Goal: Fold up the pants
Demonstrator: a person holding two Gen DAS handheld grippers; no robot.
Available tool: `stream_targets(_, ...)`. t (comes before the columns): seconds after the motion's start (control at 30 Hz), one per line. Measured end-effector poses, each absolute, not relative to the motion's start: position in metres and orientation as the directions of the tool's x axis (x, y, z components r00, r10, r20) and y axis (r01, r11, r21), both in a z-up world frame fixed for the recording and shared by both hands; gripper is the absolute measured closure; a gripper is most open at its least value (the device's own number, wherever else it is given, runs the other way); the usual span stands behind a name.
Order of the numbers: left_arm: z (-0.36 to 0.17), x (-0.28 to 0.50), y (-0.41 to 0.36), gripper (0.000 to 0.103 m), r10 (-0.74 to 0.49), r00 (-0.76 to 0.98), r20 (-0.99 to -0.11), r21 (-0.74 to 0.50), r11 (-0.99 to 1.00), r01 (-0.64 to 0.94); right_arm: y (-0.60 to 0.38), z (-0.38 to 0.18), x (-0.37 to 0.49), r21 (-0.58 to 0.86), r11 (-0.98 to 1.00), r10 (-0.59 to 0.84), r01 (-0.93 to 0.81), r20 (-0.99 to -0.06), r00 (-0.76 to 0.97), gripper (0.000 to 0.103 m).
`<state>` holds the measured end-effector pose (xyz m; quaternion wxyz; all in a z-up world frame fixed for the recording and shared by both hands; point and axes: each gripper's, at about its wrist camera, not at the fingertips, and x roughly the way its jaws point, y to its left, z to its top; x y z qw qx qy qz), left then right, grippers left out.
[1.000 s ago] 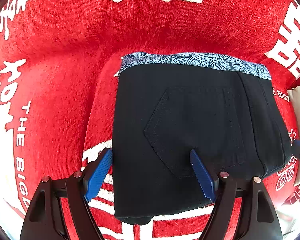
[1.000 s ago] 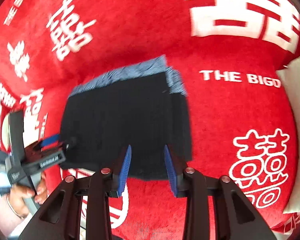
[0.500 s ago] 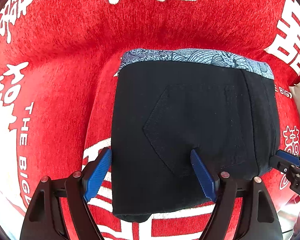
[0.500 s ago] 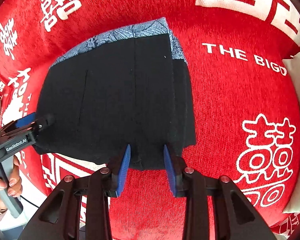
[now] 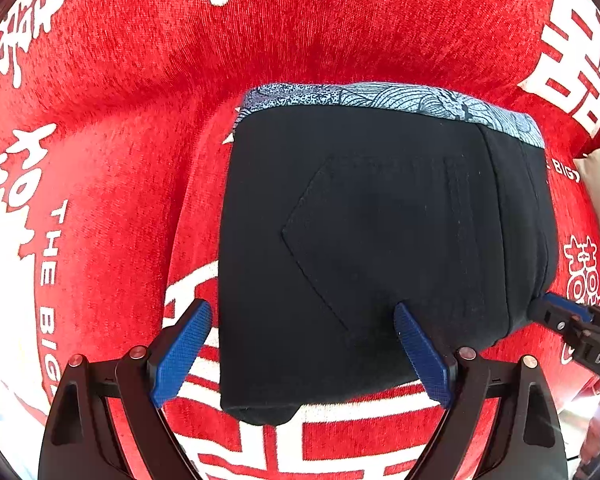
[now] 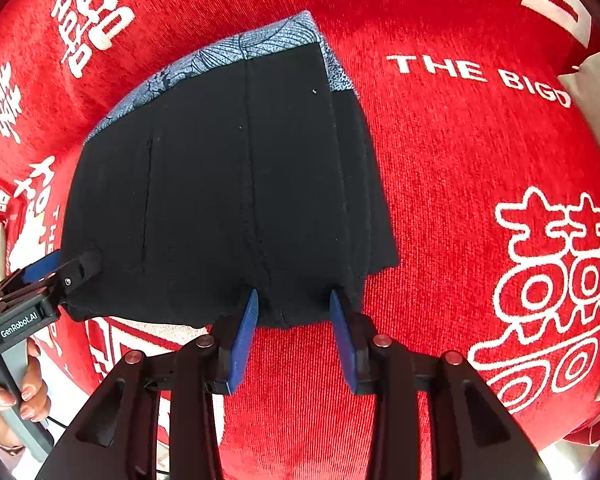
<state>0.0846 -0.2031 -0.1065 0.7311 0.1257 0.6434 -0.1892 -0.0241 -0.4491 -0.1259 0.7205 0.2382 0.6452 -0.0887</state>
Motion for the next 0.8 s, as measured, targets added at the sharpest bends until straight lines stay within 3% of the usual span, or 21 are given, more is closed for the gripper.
stream_targets(0.5, -0.079, 0.093, -0.186, 0.01, -0.167, 0.119, -0.979, -0.084, 0.857, 0.508, -0.465, -0.062, -0.043, 0.184, 0.798, 0.049, 0.573, -0.969, 0.242, 0.061)
stream_targets(0.7, -0.081, 0.1, -0.198, 0.01, -0.192, 0.121, -0.974, -0.1, 0.842, 0.53, -0.449, -0.063, -0.016, 0.152, 0.808, -0.006, 0.569, -0.964, 0.266, 0.061)
stream_targets(0.8, -0.091, 0.103, -0.21, 0.01, -0.186, 0.111, -0.976, -0.1, 0.842, 0.53, -0.445, -0.071, 0.002, 0.117, 0.826, -0.029, 0.551, -0.968, 0.25, 0.046)
